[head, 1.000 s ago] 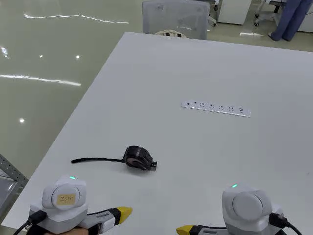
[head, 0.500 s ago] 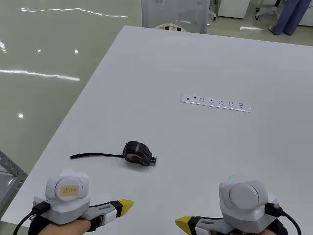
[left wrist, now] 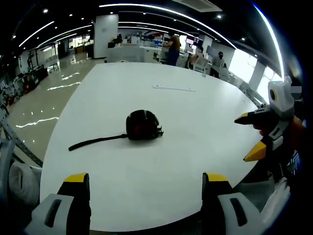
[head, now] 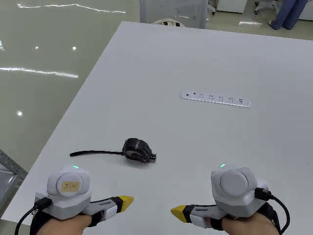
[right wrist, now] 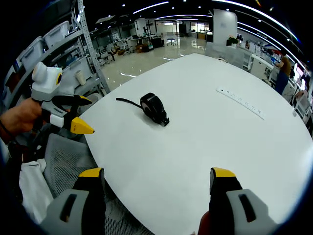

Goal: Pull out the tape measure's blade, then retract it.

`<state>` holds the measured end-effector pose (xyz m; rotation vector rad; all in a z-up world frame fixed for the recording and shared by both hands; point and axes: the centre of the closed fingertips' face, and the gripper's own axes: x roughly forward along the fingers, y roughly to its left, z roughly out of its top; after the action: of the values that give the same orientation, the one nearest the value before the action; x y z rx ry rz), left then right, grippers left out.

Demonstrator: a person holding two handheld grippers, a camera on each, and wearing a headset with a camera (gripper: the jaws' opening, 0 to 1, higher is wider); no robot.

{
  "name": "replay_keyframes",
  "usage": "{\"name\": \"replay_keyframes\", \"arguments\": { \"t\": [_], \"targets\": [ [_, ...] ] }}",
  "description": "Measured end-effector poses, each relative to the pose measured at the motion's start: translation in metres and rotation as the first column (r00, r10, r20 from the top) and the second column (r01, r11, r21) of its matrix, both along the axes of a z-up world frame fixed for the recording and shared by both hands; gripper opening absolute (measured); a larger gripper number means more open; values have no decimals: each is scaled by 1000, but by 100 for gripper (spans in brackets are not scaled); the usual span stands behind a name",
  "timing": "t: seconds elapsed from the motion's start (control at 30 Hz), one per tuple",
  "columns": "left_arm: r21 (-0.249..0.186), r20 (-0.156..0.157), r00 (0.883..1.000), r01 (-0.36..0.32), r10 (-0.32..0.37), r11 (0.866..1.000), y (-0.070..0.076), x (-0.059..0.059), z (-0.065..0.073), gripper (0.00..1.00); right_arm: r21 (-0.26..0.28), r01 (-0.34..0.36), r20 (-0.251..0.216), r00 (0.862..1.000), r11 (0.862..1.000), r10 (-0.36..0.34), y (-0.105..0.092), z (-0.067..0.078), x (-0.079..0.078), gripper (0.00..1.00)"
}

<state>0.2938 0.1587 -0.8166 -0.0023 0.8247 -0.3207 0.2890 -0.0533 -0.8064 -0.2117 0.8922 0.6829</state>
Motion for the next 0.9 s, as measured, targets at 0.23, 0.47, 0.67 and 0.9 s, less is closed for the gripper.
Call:
{"name": "replay_keyframes", "arguments": {
  "t": [0.23, 0.47, 0.67, 0.9],
  "targets": [
    [7, 1, 1000, 9, -9, 1000, 3, 6, -3, 91, -8, -18, 3, 1000, 1000, 18, 1, -3, 7, 91],
    [15, -2, 1000, 20, -20, 1000, 4, 12, -7, 90, -19, -31, 5, 1000, 999, 31, 0, -7, 14, 91],
    [2, 10, 999, 34, -34, 999, 0, 19, -8, 89, -27, -48, 3, 999, 998, 48, 0, -10, 18, 90],
    [6, 11, 999, 49, -50, 999, -2, 25, -11, 89, -32, -65, -2, 998, 997, 65, 3, -15, 22, 90]
  ]
}}
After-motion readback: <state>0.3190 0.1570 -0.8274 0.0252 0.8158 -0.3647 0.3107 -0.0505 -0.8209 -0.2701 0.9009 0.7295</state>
